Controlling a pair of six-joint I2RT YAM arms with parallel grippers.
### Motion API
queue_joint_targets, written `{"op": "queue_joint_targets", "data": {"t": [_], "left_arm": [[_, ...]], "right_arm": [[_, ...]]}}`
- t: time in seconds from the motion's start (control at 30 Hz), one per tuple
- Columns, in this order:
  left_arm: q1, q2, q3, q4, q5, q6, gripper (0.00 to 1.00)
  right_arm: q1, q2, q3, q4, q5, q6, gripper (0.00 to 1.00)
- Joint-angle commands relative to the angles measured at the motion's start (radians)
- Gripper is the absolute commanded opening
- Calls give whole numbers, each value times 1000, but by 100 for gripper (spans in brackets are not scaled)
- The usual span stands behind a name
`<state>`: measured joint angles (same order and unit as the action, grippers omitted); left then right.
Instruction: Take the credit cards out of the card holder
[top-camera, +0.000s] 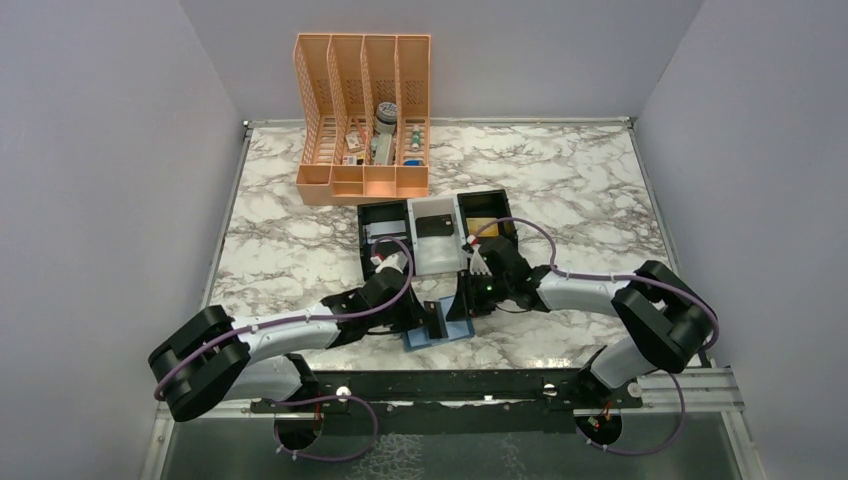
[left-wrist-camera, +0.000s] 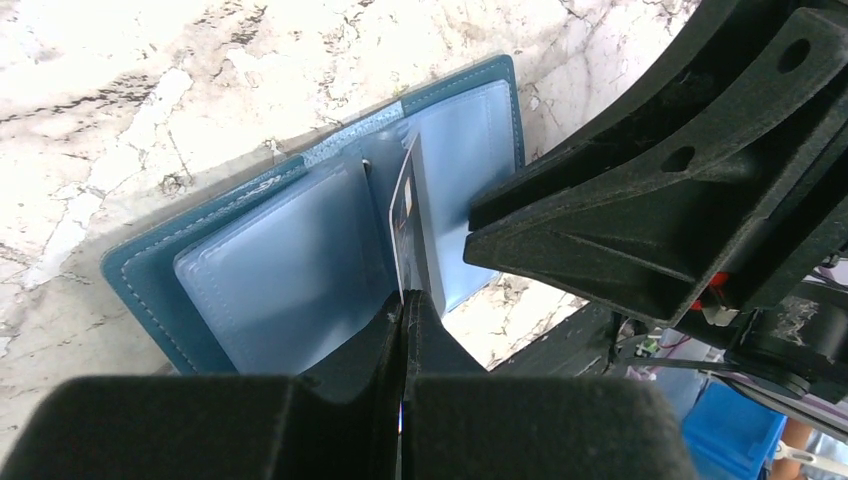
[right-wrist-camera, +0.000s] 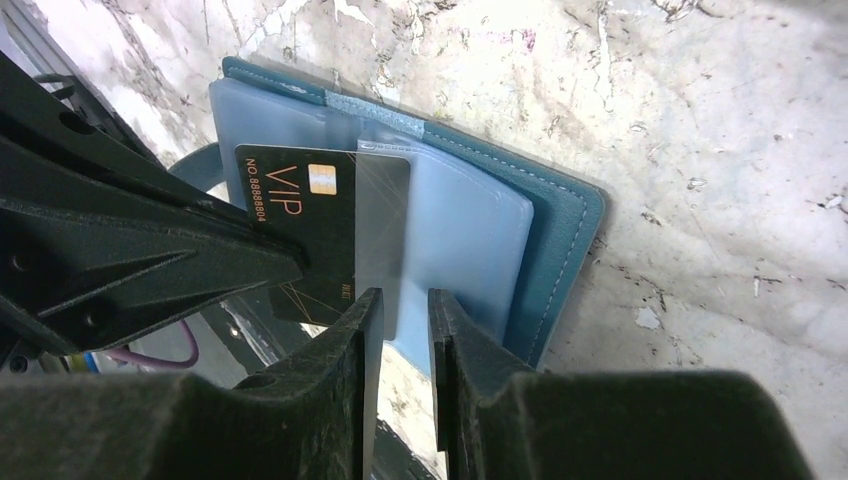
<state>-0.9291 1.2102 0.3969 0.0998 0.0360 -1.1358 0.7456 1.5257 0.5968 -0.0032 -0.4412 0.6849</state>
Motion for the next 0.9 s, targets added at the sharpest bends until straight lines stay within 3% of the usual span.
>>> {"op": "queue_joint_targets", "data": {"t": [0.0, 0.33, 0.53, 0.67, 0.87], "left_arm": [[6, -24, 33, -119, -47, 61, 0], [9, -189, 150, -436, -84, 226, 0], [14, -167, 255, -579, -89, 358, 0], [15, -163, 292, -608, -110, 401, 0], [65, -209, 296, -526, -3, 482, 0]], "right_arm": [[3, -44, -12, -16, 61, -15, 25], [2, -213, -4, -56, 204, -18, 28], [1, -293, -12, -78, 276, -5, 31], [1, -331, -31, -58, 287, 11, 35], [-2, -373, -75, -34, 321, 71, 53]]}}
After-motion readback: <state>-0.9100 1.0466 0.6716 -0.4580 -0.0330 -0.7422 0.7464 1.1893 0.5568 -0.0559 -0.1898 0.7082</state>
